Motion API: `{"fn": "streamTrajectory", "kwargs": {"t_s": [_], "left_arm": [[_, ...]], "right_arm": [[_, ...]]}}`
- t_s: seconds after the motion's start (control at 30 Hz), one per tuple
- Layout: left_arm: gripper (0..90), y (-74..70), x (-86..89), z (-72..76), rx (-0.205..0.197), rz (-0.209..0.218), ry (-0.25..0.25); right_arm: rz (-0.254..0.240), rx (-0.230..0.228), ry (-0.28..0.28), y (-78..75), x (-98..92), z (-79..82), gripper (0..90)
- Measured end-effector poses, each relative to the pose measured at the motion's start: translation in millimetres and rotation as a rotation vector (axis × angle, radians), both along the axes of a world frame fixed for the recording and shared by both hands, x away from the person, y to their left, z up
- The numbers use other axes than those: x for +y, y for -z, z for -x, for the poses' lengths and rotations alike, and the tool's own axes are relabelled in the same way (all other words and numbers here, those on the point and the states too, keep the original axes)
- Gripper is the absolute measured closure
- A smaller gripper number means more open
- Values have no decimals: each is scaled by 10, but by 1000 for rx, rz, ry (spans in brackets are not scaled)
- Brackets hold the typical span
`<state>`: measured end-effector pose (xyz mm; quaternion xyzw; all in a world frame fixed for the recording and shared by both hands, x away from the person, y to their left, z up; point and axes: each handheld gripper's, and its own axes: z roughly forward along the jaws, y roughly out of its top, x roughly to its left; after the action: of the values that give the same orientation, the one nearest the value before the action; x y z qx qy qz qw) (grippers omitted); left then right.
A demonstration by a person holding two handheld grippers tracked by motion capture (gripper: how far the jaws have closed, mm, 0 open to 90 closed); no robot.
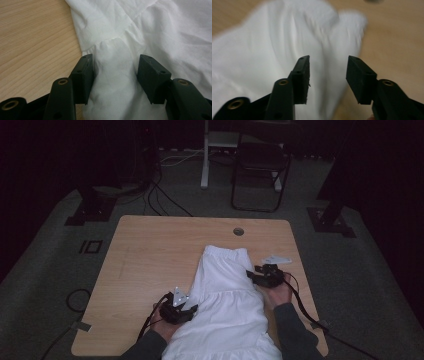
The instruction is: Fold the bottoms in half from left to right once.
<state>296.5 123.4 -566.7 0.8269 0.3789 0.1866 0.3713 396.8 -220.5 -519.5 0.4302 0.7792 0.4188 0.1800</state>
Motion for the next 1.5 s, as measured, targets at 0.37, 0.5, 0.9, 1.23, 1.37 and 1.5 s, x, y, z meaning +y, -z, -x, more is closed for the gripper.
{"fn": "streamTrajectory", "kwargs": {"t_s": [0.37, 0.5, 0.9, 1.23, 1.37, 1.5], "left_arm": [[460, -3, 11, 12, 6, 2, 7], [461, -1, -1, 17, 5, 3, 10], [461, 0, -34, 39, 5, 1, 17], [460, 1, -42, 39, 4, 1, 16], [463, 3, -46, 73, 1, -1, 0], [465, 8, -46, 184, 1, 0, -25]], "right_arm": [[173, 111, -73, 135, 477, -525, 856], [242, -123, 63, -174, 385, -420, 872], [197, 29, 149, 300, 292, -646, 525], [115, 62, 171, 325, 222, -740, 296], [88, 71, 191, 408, 218, -741, 489], [71, 59, 173, 411, 285, -616, 736]]}}
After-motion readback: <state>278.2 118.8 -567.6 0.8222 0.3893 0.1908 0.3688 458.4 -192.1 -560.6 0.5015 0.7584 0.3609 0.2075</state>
